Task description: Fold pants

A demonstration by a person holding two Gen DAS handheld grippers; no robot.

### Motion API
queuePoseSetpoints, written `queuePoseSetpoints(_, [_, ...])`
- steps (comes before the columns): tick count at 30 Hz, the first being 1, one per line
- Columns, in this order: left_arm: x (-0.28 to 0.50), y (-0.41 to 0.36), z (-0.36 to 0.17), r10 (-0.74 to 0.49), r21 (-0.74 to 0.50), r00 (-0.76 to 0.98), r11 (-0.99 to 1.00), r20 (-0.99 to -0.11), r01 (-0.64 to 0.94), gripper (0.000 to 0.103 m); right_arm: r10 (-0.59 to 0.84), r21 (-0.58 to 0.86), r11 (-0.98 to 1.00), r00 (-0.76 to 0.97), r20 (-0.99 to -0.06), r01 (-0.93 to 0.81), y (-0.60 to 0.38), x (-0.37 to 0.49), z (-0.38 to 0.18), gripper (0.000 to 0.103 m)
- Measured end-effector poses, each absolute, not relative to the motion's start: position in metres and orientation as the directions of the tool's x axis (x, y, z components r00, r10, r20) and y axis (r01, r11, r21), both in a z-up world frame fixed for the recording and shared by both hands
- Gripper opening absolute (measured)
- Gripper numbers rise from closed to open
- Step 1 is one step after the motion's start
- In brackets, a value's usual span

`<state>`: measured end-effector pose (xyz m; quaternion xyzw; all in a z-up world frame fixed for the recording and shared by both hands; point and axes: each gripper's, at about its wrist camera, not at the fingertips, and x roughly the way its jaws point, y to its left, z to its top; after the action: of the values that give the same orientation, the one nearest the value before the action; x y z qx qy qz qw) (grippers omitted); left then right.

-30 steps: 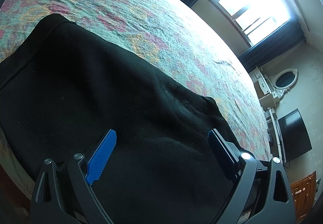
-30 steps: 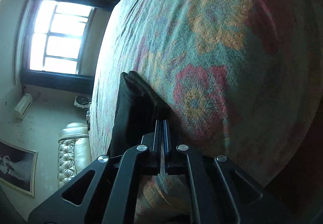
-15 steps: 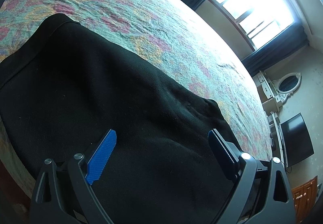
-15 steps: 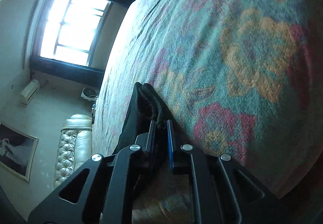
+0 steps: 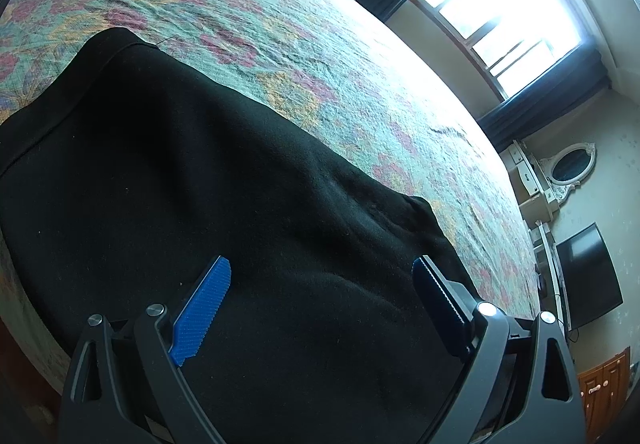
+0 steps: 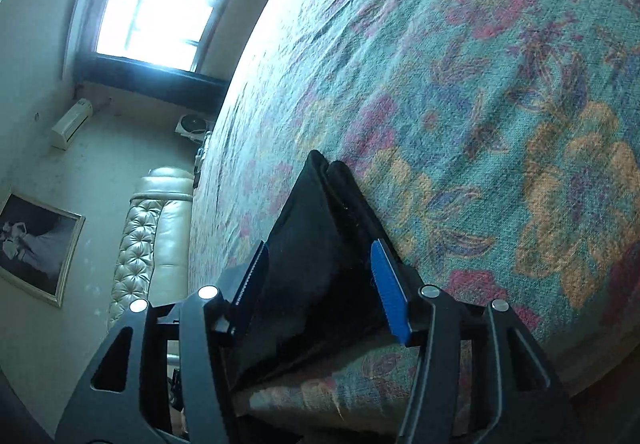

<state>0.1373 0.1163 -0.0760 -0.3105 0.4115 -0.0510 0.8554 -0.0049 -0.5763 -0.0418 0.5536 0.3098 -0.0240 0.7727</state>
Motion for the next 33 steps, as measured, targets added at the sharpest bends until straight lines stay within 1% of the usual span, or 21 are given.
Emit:
queuePoseSetpoints(2, [0.138, 0.116, -0.076, -0.346, -0.574, 0.655, 0.802, -0.672, -0.165, 0.091, 0.325, 0.837, 0.364, 0.786, -0.526, 0.41, -0.574, -0.003, -0.046, 0.053])
queuePoseSetpoints(4, [0.137, 0.116, -0.077, -0.348, -0.577, 0.656, 0.8, -0.67, -0.165, 0.091, 0.36, 0.854, 0.312, 0.78, -0.511, 0.416, -0.57, 0.0, -0.057, 0.053])
queuePoseSetpoints(6, [0.137, 0.116, -0.077, -0.347, -0.574, 0.657, 0.802, -0.67, -0.163, 0.091, 0.364, 0.856, 0.299, 0.778, -0.512, 0.423, -0.566, -0.007, -0.071, 0.053])
queuePoseSetpoints(10, [0.138, 0.115, -0.077, -0.342, -0.563, 0.655, 0.812, -0.674, -0.156, 0.091, 0.372, 0.896, 0.24, 0.817, -0.441, 0.374, -0.562, -0.003, -0.083, 0.053])
queuePoseSetpoints(11, [0.138, 0.115, -0.077, -0.342, -0.562, 0.655, 0.812, -0.674, -0.155, 0.091, 0.367, 0.894, 0.242, 0.817, -0.445, 0.377, -0.561, -0.001, -0.084, 0.047])
queuePoseSetpoints(12, [0.138, 0.115, -0.077, -0.341, -0.562, 0.655, 0.812, -0.674, -0.155, 0.091, 0.36, 0.886, 0.257, 0.812, -0.459, 0.387, -0.558, 0.001, -0.085, 0.027])
queuePoseSetpoints(13, [0.138, 0.114, -0.078, -0.342, -0.562, 0.655, 0.812, -0.674, -0.156, 0.091, 0.361, 0.876, 0.274, 0.802, -0.476, 0.396, -0.555, 0.005, -0.086, 0.012])
queuePoseSetpoints(14, [0.138, 0.115, -0.078, -0.342, -0.563, 0.655, 0.812, -0.674, -0.156, 0.091, 0.364, 0.871, 0.28, 0.795, -0.485, 0.403, -0.551, 0.007, -0.086, 0.006])
queuePoseSetpoints(15, [0.138, 0.114, -0.078, -0.342, -0.563, 0.654, 0.811, -0.674, -0.156, 0.091, 0.351, 0.869, 0.281, 0.799, -0.487, 0.407, -0.548, 0.005, -0.083, 0.006])
queuePoseSetpoints(17, [0.137, 0.114, -0.077, -0.344, -0.564, 0.653, 0.81, -0.675, -0.157, 0.091, 0.332, 0.89, 0.274, 0.832, -0.444, 0.365, -0.546, -0.003, -0.065, 0.006])
queuePoseSetpoints(20, [0.137, 0.116, -0.077, -0.355, -0.575, 0.65, 0.803, -0.672, -0.157, 0.091, 0.263, 0.876, 0.316, 0.854, -0.45, 0.364, -0.548, -0.03, -0.039, 0.005])
queuePoseSetpoints(21, [0.137, 0.117, -0.077, -0.361, -0.581, 0.648, 0.799, -0.67, -0.156, 0.091, 0.252, 0.865, 0.329, 0.848, -0.467, 0.378, -0.55, -0.036, -0.038, 0.006])
queuePoseSetpoints(24, [0.139, 0.118, -0.079, -0.362, -0.577, 0.648, 0.803, -0.671, -0.149, 0.091, 0.264, 0.798, 0.399, 0.777, -0.572, 0.452, -0.55, -0.033, -0.06, 0.007])
queuePoseSetpoints(26, [0.14, 0.117, -0.078, -0.356, -0.569, 0.648, 0.809, -0.673, -0.146, 0.091, 0.297, 0.805, 0.365, 0.761, -0.577, 0.468, -0.548, -0.03, -0.082, 0.011])
queuePoseSetpoints(28, [0.138, 0.118, -0.078, -0.361, -0.572, 0.649, 0.808, -0.67, -0.142, 0.091, 0.319, 0.838, 0.314, 0.782, -0.536, 0.446, -0.553, -0.036, -0.091, 0.012])
queuePoseSetpoints(29, [0.137, 0.119, -0.077, -0.368, -0.577, 0.648, 0.805, -0.667, -0.138, 0.091, 0.318, 0.844, 0.304, 0.788, -0.528, 0.442, -0.556, -0.04, -0.089, 0.018])
queuePoseSetpoints(30, [0.137, 0.121, -0.077, -0.377, -0.585, 0.647, 0.8, -0.663, -0.133, 0.091, 0.297, 0.841, 0.316, 0.796, -0.527, 0.439, -0.56, -0.045, -0.082, 0.031])
queuePoseSetpoints(31, [0.137, 0.123, -0.078, -0.387, -0.593, 0.645, 0.795, -0.659, -0.129, 0.091, 0.276, 0.836, 0.34, 0.804, -0.527, 0.431, -0.565, -0.05, -0.072, 0.039])
queuePoseSetpoints(32, [0.137, 0.125, -0.078, -0.396, -0.6, 0.643, 0.79, -0.656, -0.125, 0.091, 0.253, 0.822, 0.374, 0.805, -0.536, 0.43, -0.57, -0.052, -0.061, 0.07])
queuePoseSetpoints(33, [0.137, 0.126, -0.077, -0.402, -0.606, 0.642, 0.785, -0.653, -0.124, 0.091, 0.237, 0.793, 0.422, 0.791, -0.564, 0.439, -0.574, -0.052, -0.051, 0.088])
